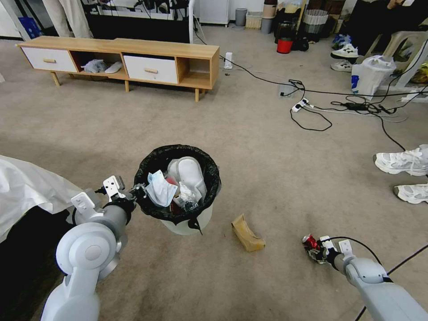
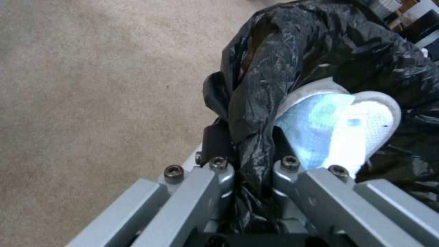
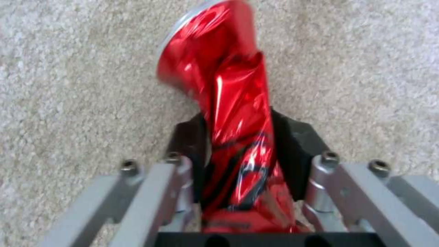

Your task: Pick up the trash bin and place the garbage on the floor into it.

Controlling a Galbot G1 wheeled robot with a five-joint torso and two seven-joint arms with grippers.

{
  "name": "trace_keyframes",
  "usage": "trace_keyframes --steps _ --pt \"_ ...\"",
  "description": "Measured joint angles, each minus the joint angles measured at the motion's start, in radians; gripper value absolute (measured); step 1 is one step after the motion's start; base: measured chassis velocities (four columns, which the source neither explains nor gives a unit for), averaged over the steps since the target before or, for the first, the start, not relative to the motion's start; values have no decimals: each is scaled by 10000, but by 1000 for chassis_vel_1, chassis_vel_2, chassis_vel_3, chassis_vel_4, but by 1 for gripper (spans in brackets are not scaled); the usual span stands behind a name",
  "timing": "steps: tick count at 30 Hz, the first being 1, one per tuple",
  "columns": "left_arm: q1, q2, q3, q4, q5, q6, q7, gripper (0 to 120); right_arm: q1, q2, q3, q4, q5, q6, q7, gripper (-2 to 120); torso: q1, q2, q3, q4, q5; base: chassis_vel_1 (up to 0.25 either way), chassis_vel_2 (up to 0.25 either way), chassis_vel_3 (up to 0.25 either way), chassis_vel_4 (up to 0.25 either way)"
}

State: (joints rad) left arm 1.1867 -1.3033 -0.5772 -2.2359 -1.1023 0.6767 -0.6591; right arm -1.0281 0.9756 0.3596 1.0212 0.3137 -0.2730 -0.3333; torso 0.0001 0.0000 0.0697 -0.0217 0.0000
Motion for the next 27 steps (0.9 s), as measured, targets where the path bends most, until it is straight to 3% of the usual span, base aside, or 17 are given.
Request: trace_keyframes --steps 5,19,25,27 --pt "-40 2 4 -1 -9 0 -3 4 16 -3 1 20 9 5 22 22 0 0 0 -2 -1 0 0 0 0" --pt "-7 -11 12 -65 -14 0 -16 4 -189 -203 403 450 162 204 113 22 0 0 0 -1 1 0 0 0 0" --pt "-41 -42 47 -80 -15 22 -22 4 -549 -537 953 1779 749 176 515 22 0 0 0 0 0 0 0 0 0" --pt "-44 -43 88 -103 -20 28 -33 4 -731 -776 1287 2823 1231 86 647 22 0 0 0 0 0 0 0 0 0"
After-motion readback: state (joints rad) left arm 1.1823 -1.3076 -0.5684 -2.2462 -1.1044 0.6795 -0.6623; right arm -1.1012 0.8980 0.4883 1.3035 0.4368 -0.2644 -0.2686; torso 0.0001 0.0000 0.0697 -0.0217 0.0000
